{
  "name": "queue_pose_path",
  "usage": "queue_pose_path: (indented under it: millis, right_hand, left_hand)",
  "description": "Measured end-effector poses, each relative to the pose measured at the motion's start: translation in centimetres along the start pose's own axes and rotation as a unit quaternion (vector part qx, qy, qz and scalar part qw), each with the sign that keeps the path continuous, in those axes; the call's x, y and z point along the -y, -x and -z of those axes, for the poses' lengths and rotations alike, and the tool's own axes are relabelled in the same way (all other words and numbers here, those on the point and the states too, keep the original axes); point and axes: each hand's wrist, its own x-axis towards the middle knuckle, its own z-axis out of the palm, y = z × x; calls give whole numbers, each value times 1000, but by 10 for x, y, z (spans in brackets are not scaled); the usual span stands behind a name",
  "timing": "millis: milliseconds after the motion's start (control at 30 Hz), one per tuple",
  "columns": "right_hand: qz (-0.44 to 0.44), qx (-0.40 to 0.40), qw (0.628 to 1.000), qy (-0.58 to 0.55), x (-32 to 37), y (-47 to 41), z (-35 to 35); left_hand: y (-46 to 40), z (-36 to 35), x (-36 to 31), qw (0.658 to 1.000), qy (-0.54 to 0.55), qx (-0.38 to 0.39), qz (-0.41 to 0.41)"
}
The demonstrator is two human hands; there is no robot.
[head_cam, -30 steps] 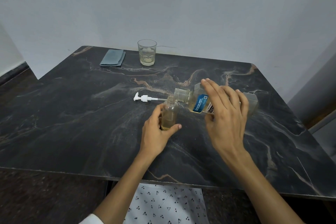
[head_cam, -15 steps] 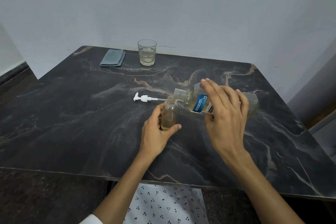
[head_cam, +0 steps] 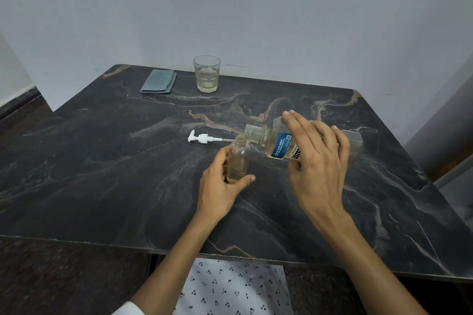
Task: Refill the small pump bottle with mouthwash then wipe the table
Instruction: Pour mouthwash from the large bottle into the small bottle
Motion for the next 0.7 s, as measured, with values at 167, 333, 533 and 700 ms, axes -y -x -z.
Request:
queue_pose_path:
  millis: [167,333,533,700]
  right_hand:
    - [-1,-3,1000,-1,0,0,1]
    - [-3,1,1000,3,1,0,0]
    - [-1,1,1000,3,0,0,0]
    - [2,1,1000,2,-1,1,0]
  left_hand:
    - [0,0,0,1000,-7,-2,-2]
    - [0,0,-1,1000,-10,0,-1]
    - [0,0,-2,1000,-7,3,0]
    - [0,0,-2,1000,-9,-1,4]
